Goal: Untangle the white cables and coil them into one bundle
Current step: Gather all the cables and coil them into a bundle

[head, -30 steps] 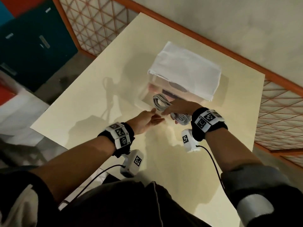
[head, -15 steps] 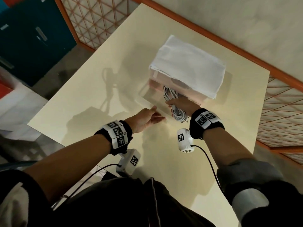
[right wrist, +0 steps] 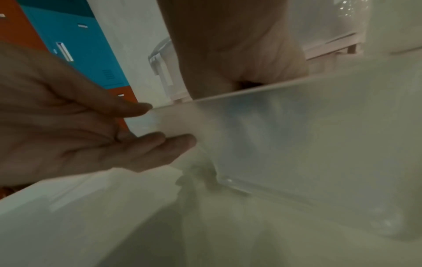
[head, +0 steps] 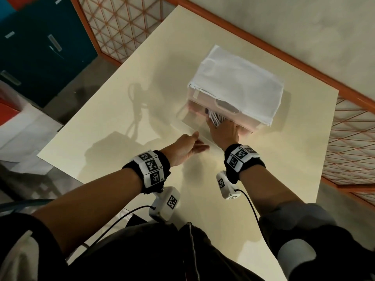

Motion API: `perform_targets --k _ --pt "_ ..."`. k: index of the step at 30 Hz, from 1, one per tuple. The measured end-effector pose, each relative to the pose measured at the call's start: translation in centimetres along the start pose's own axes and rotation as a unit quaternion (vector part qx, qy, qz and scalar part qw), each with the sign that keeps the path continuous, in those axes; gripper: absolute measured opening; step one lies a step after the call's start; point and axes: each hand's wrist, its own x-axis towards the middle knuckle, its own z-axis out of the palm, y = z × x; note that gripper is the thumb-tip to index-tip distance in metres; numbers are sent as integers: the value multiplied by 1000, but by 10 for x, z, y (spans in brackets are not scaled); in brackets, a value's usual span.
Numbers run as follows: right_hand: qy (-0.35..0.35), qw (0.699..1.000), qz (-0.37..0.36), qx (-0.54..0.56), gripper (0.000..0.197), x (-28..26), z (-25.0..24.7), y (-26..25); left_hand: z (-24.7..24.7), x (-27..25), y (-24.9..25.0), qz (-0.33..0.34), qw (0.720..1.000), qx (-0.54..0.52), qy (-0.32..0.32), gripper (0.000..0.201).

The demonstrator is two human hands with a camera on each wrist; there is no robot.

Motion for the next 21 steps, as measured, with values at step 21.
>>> perform_targets --k 21 --pt "95 984 -143 54 46 -112 -49 68 16 24 16 22 999 -20 -19 39"
